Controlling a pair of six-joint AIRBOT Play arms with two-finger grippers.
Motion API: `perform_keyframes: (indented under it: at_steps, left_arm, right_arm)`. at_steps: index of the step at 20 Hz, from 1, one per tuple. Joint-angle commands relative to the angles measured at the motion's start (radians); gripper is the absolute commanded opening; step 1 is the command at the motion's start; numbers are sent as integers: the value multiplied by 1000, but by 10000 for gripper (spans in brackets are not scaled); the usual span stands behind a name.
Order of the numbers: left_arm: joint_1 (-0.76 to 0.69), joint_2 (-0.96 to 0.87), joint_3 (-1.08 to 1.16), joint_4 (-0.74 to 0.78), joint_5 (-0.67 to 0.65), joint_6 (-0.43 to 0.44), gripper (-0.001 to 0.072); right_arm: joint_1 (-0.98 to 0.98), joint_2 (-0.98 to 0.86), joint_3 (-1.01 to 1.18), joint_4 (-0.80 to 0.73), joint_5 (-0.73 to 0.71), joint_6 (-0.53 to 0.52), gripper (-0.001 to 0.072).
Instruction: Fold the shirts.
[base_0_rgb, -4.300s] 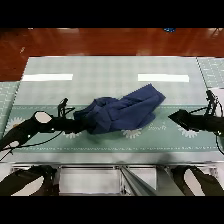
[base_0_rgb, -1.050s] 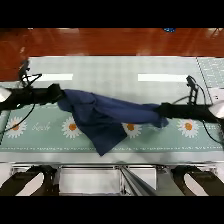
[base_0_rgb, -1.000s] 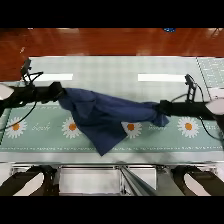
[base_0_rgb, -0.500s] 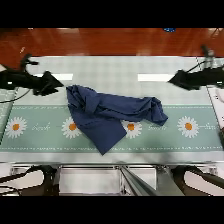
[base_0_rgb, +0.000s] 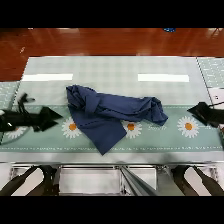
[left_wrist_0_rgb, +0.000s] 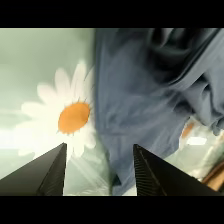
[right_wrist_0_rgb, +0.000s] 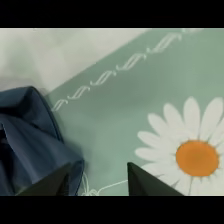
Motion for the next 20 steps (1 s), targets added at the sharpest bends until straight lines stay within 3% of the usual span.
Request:
perform_keyframes:
  at_steps: [1, 6, 11, 15, 16, 17, 18, 20]
  left_arm:
    - [-20, 36, -236, -133, 106, 47, 504]
    - [-228, 36, -267, -280, 331, 47, 504]
    - [-487, 33, -261, -425, 666, 47, 504]
    - [-607, -58, -197, -430, 680, 47, 501]
    - [-607, -93, -172, -431, 648, 47, 381]
    - [-599, -120, -148, -426, 613, 50, 87]
    - [-593, -140, -122, -426, 582, 89, 22]
    - [-587, -147, -81, -426, 550, 128, 22]
  right_arm:
    - [-35, 54, -123, 116, -24, -53, 411]
    - [-35, 54, -123, 140, 1, -69, 411]
    - [-35, 54, -123, 140, 18, -75, 411]
    - [-35, 53, -123, 139, 18, -75, 411]
    - [-35, 53, -123, 138, 18, -75, 411]
    - [-35, 53, -123, 130, 21, -74, 411]
    - [-35, 53, -123, 111, 26, -74, 411]
    - [-34, 25, -123, 71, 48, -67, 411]
